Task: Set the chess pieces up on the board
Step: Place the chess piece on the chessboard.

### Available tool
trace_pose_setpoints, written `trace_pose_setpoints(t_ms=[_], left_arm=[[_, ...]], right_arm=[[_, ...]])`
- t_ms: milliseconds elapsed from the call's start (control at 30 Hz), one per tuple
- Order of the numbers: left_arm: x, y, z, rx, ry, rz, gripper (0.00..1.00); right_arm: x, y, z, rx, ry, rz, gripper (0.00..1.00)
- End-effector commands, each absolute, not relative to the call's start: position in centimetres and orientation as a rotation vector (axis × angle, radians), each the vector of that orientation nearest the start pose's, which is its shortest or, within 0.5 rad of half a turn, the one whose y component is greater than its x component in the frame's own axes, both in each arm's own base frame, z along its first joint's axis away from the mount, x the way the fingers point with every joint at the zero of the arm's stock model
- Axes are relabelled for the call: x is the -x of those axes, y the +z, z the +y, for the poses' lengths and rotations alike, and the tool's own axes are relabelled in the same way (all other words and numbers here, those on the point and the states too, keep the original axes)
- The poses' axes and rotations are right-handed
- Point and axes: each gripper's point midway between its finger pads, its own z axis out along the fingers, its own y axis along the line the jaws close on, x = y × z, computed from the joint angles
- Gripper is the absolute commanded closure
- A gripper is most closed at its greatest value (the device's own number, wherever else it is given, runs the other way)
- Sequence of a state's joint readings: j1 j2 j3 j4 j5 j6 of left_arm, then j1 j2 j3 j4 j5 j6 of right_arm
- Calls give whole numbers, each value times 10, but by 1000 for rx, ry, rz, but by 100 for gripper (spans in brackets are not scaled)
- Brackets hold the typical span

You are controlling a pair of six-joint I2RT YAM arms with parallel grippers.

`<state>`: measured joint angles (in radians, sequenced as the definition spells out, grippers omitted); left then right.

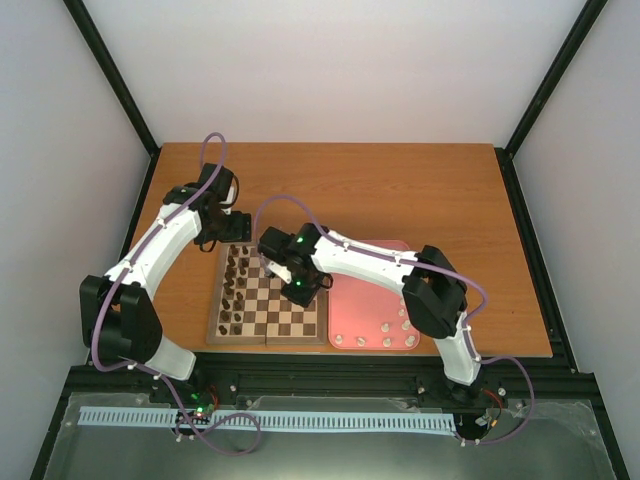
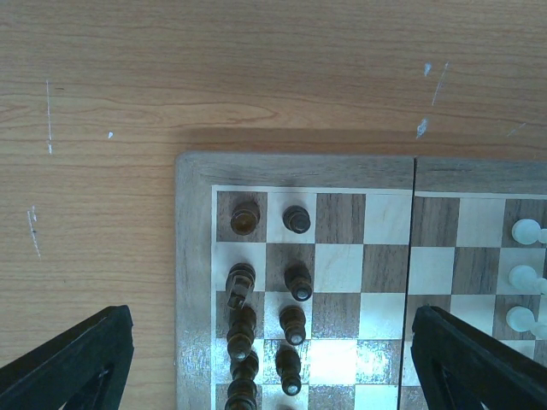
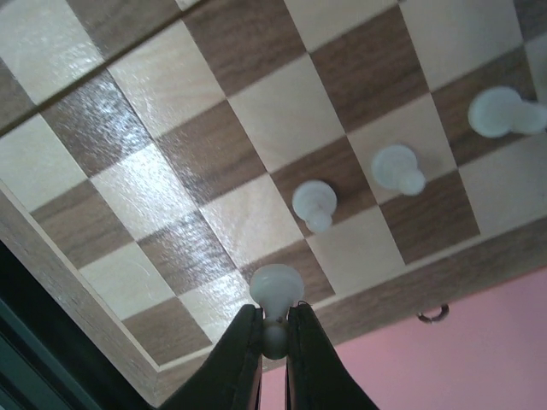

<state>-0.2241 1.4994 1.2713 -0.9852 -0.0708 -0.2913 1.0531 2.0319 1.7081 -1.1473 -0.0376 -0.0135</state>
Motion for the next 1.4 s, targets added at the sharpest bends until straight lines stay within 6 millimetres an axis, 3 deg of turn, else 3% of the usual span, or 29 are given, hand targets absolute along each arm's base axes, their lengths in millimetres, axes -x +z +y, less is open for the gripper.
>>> trace_pose_setpoints(t_ms=[0, 167, 600, 1100, 1367], left_arm=[[-337, 162, -61, 124, -41, 2727, 0], [-337, 159, -62, 125, -49, 2733, 0], [-338, 159, -62, 126, -48, 2731, 0], [-338, 156, -61, 125, -38, 2738, 0], [-338, 156, -60, 124, -31, 2735, 0]], right_arm=[[-193, 86, 382, 1641, 152, 2564, 97], [-183, 78, 386, 1680, 169, 2558, 97], [-186, 63, 389, 1673, 161, 2566, 97], [-183, 52, 375, 1687, 97, 2615, 97], [-185, 50, 377, 1676, 94, 2617, 97]])
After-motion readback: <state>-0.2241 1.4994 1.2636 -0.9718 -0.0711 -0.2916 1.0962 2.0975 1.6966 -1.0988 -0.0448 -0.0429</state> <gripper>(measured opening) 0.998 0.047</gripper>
